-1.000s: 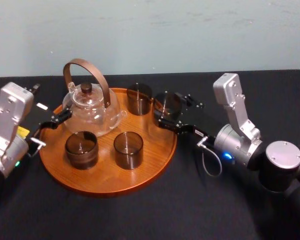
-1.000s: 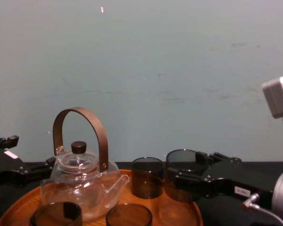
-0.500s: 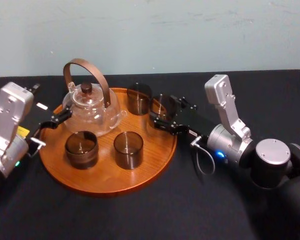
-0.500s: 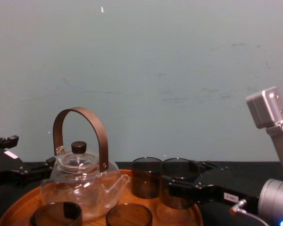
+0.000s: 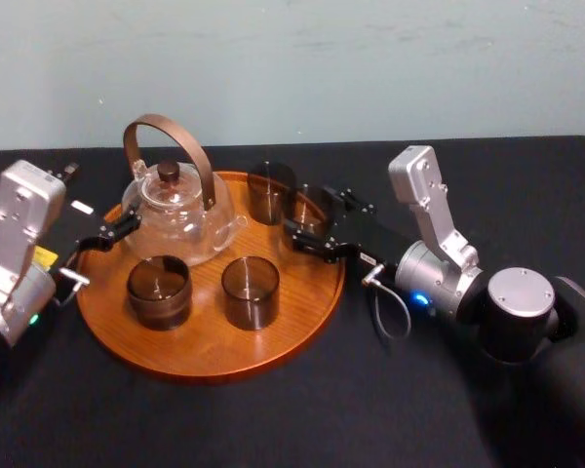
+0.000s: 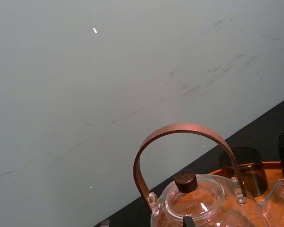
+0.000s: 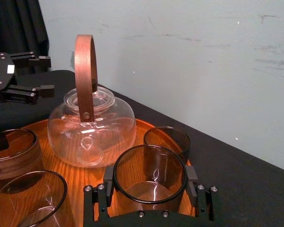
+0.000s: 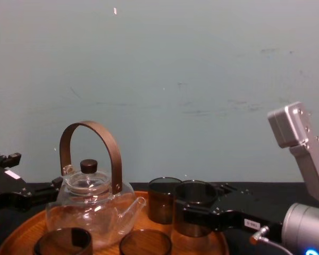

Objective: Pick up the glass from the table and place it on the tray.

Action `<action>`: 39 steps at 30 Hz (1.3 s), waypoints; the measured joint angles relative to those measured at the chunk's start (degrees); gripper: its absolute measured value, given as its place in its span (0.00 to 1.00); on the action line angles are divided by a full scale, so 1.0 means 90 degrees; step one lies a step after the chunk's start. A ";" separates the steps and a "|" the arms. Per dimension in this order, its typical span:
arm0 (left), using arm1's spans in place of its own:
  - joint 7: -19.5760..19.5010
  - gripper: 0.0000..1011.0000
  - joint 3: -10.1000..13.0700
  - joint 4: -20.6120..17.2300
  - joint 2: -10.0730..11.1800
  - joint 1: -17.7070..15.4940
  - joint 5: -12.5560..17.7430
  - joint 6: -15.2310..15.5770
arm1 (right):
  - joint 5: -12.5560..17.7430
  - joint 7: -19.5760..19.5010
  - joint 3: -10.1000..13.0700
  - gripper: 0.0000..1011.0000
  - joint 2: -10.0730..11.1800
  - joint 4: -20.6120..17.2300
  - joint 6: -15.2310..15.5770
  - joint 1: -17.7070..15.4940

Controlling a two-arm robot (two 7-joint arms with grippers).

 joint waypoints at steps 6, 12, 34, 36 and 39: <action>0.0000 0.99 0.0000 0.0000 0.0000 0.0000 0.0000 0.0000 | -0.0012 0.0040 -0.0026 0.89 -0.0061 0.0143 -0.0063 0.0054; 0.0000 0.99 0.0000 0.0000 0.0000 0.0000 0.0000 0.0000 | -0.0034 0.0056 -0.0038 0.89 -0.0089 0.0232 -0.0100 0.0083; 0.0000 0.99 0.0000 0.0000 0.0000 -0.0001 0.0000 0.0000 | -0.0145 0.0066 -0.0068 0.89 -0.0164 0.0447 -0.0220 0.0119; 0.0000 0.99 0.0000 0.0000 0.0000 0.0000 0.0000 0.0000 | -0.0149 0.0065 -0.0068 0.89 -0.0171 0.0462 -0.0225 0.0119; 0.0000 0.99 0.0000 0.0000 0.0000 0.0000 0.0000 0.0000 | -0.0158 0.0062 -0.0068 0.89 -0.0184 0.0489 -0.0230 0.0119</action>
